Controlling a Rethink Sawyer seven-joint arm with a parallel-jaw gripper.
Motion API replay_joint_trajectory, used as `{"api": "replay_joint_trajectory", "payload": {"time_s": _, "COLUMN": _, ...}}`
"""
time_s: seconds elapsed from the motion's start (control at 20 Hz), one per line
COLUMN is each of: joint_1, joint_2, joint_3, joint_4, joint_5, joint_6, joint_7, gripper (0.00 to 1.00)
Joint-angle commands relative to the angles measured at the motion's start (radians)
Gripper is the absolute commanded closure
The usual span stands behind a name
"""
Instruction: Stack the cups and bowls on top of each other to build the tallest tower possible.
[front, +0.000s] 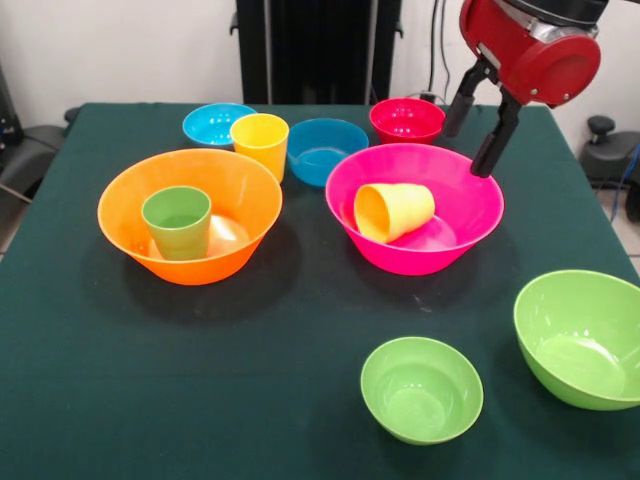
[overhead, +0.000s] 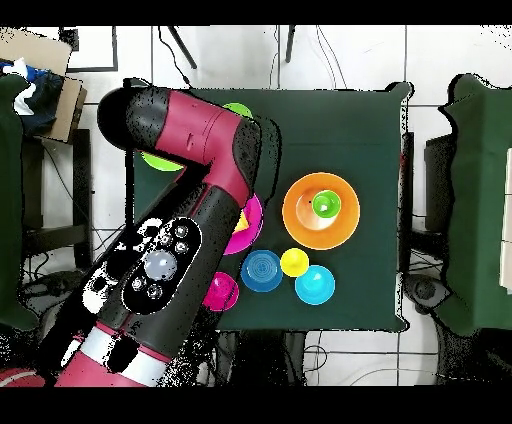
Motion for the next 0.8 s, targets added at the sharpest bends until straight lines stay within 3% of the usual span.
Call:
{"api": "replay_joint_trajectory", "payload": {"time_s": 0.05, "joint_1": -0.008, "joint_2": 0.031, "joint_3": 0.116, "joint_4": 0.052, "joint_5": -0.054, "joint_6": 0.002, "joint_7": 0.104, "gripper": 0.0}}
{"api": "replay_joint_trajectory", "payload": {"time_s": 0.8, "joint_1": -0.017, "joint_2": 0.032, "joint_3": 0.127, "joint_4": 0.085, "joint_5": -0.067, "joint_6": -0.072, "joint_7": 0.071, "gripper": 0.0}}
